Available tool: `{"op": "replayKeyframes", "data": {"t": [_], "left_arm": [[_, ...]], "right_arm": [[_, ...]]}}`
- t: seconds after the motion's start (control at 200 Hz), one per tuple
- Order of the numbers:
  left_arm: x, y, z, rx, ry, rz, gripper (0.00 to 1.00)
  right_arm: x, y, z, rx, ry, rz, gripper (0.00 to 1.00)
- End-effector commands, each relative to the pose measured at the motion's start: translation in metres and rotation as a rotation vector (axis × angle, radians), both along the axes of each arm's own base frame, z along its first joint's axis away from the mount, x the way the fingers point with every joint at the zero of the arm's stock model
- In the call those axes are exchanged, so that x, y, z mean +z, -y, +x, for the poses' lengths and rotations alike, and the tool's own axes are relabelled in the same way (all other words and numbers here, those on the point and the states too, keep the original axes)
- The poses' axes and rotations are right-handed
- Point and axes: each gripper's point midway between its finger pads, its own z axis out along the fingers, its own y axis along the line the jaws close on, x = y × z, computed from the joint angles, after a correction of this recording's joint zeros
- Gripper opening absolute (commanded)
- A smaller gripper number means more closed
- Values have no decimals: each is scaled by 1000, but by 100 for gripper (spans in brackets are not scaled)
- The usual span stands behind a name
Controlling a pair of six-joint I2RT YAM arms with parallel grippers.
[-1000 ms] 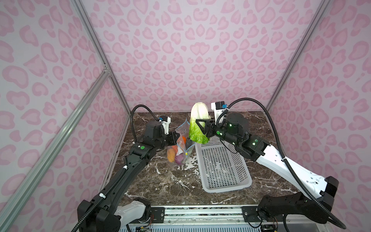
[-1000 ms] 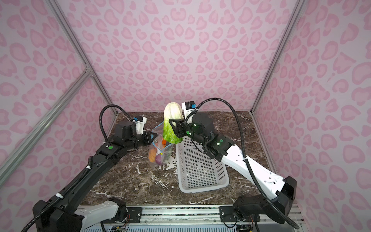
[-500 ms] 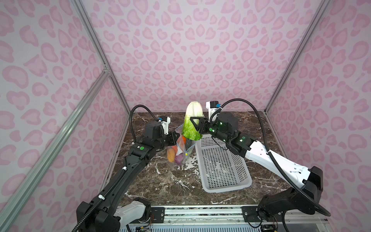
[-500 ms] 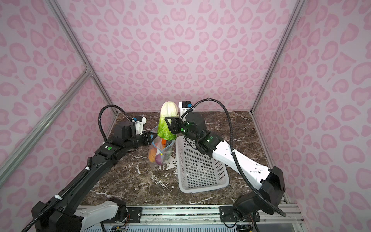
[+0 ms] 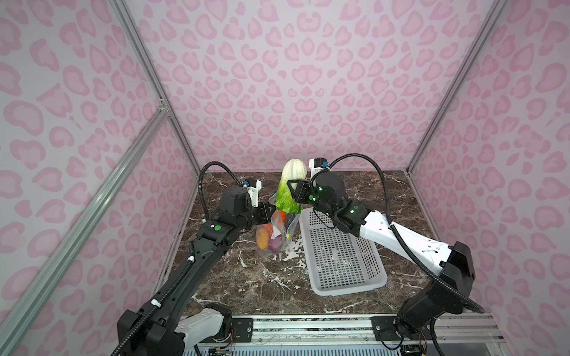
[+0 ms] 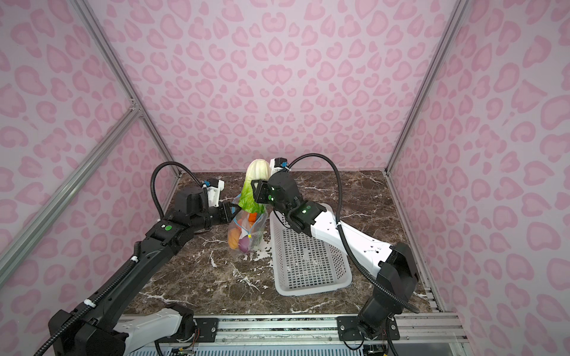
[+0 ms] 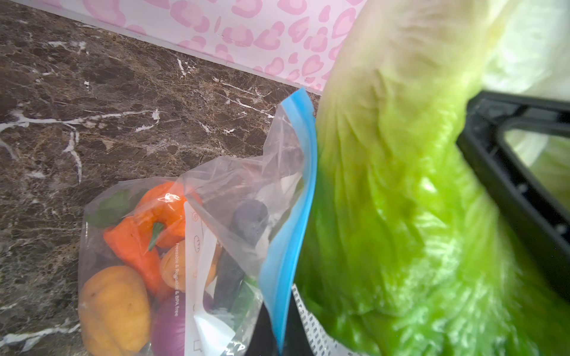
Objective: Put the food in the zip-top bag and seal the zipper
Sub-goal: 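Carry the lettuce over the bag mouth held by the left gripper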
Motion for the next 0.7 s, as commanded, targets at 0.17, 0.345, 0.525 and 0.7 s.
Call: {"op": "replayKeyframes", "data": {"t": [0.17,0.345,0.525,0.7], "left_arm": [[5,11,1,-28,21,-45,3],[5,12,-1,-29,19,-49,3],[9,11,-1,-23,29,-54,3],[13,10,-3,-24,35,-55,3]], "right_arm": [[0,3,14,-176,-38,-29,0],[5,-5,15,-182,-35,-13,0],[-14,-9,11,-220,-26,-76,0],[-27,-1,1,-283,55,-115,0]]}}
